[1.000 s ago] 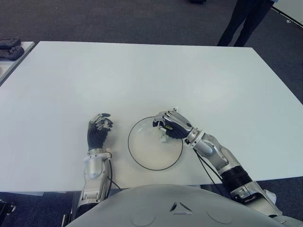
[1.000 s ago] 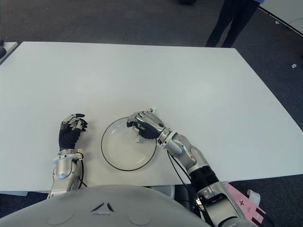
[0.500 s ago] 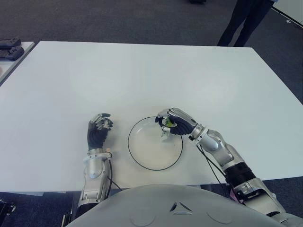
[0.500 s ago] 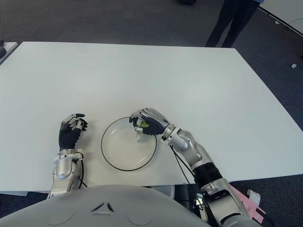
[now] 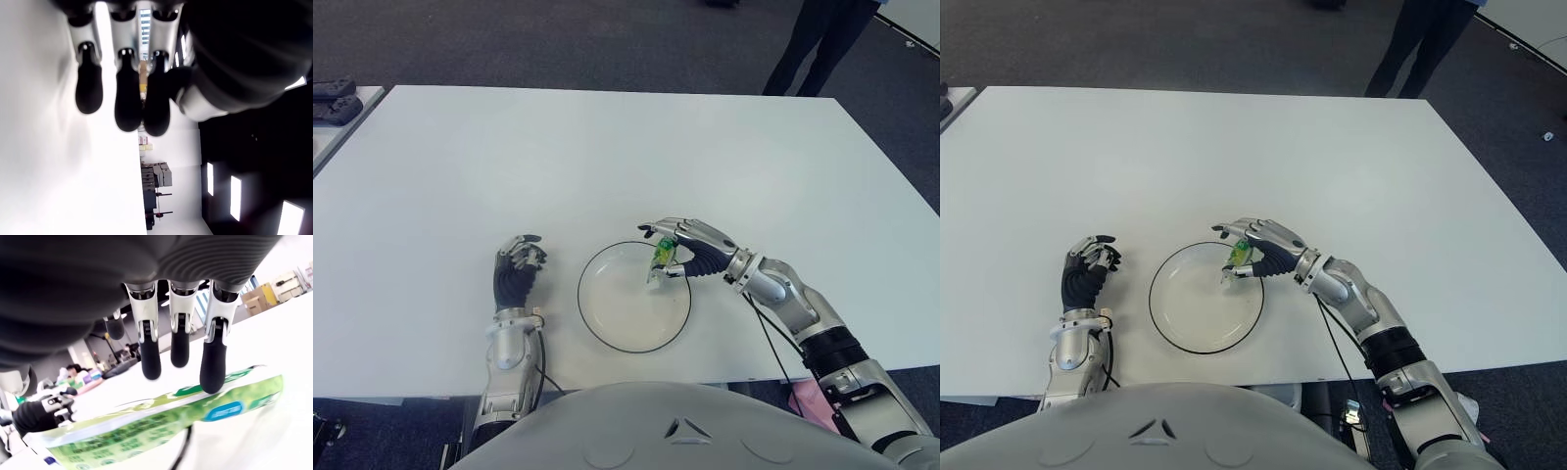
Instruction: Put the toothpaste on the table into the plate.
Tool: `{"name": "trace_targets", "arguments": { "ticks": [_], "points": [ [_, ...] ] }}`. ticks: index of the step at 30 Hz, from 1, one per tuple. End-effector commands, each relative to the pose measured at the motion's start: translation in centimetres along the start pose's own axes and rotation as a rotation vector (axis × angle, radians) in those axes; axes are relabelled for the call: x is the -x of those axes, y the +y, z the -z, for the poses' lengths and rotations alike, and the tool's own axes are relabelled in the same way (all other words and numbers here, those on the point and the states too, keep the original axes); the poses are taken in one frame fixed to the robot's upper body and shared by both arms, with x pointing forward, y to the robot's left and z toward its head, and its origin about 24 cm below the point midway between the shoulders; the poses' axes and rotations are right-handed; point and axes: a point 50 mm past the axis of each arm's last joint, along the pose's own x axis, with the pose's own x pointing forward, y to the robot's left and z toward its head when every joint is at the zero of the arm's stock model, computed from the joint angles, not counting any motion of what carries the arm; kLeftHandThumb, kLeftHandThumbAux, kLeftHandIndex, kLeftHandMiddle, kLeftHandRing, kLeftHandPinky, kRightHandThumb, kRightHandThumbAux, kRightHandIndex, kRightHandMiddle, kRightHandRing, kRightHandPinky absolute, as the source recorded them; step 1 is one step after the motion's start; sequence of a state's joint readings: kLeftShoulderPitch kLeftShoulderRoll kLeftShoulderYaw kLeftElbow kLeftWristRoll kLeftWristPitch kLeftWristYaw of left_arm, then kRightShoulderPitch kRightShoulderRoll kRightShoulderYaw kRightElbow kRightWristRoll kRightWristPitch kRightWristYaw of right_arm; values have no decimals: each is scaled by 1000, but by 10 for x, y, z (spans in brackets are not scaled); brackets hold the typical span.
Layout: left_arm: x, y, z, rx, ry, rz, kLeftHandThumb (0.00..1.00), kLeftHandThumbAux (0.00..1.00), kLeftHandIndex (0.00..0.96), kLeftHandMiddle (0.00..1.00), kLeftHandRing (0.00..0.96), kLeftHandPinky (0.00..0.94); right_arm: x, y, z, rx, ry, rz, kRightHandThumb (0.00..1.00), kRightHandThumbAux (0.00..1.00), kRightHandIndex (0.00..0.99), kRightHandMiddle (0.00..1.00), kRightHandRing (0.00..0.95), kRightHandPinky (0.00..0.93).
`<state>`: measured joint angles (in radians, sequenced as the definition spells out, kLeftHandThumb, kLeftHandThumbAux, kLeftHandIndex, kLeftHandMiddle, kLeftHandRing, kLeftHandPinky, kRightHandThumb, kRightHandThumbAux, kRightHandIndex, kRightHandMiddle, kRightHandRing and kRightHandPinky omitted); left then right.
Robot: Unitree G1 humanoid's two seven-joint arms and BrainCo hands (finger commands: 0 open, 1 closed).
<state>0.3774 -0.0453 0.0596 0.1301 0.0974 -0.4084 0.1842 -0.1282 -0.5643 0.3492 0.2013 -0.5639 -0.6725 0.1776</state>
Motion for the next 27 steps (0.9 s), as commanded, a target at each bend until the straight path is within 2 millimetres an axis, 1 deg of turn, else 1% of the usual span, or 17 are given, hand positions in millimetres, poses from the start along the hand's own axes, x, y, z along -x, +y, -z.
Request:
{"name": "trace_targets", "arguments": {
  "ticks": [1, 11, 27],
  "points": [
    [4, -1, 8, -9, 43, 8, 704, 718, 434, 626, 622, 619, 1, -2, 4, 32, 7, -31, 364, 237, 0, 0, 0, 0],
    [3, 0, 8, -16, 54, 2, 705, 719, 434, 630, 623, 621, 5, -6, 9, 55, 21, -27, 392, 213, 0, 0, 0, 0],
    [2, 1, 7, -30, 55, 1, 705, 719, 434, 622, 616, 610, 15, -14, 17, 55, 47, 7, 434, 216, 0, 0, 0, 0]
  ]
}}
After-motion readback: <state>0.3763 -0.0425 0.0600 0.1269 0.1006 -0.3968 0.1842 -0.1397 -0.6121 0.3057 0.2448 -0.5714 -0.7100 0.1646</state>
